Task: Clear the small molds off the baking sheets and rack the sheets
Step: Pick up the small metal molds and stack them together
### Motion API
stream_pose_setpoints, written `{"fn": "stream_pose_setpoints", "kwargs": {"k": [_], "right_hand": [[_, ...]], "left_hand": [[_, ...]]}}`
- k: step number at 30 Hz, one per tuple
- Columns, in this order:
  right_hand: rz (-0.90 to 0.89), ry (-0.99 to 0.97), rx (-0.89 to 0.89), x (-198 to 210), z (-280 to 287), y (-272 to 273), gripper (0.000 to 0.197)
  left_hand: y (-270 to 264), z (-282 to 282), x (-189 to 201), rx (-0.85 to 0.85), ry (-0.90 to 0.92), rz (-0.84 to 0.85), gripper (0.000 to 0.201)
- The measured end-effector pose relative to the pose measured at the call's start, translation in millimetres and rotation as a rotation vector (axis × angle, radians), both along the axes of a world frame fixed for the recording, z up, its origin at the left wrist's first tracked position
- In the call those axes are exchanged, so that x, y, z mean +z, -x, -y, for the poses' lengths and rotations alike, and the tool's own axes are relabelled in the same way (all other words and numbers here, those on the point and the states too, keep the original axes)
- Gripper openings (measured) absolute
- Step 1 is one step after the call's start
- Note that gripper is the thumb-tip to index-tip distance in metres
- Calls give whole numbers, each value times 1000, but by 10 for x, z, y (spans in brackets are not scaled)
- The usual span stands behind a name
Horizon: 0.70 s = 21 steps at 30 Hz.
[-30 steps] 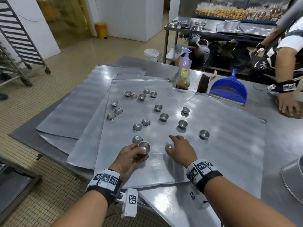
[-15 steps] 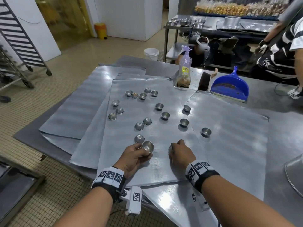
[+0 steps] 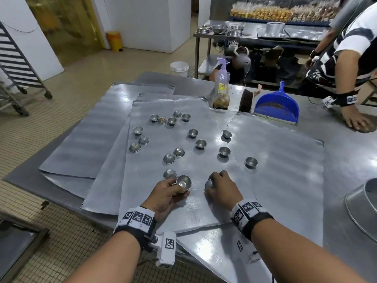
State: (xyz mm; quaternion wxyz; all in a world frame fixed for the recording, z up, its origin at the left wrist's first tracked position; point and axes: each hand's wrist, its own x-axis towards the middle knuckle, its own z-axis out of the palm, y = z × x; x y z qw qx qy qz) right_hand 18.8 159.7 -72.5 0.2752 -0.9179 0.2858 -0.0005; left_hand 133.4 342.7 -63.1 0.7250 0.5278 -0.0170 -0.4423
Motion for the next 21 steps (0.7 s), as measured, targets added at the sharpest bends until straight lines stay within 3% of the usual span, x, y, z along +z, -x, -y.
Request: {"fn": "stream_pose_setpoints", "kwargs": {"k": [10, 16, 21], "right_hand": [[-18, -25, 27, 25, 55, 86, 23], [-80, -27, 8, 37, 70, 132, 56], [-111, 20, 36, 65, 87, 208, 53]], "left_hand": [[14, 28, -3, -15, -10, -20, 27], [26, 50, 36, 27, -21, -76, 12], [53, 62, 78, 66, -22, -112, 11]]}}
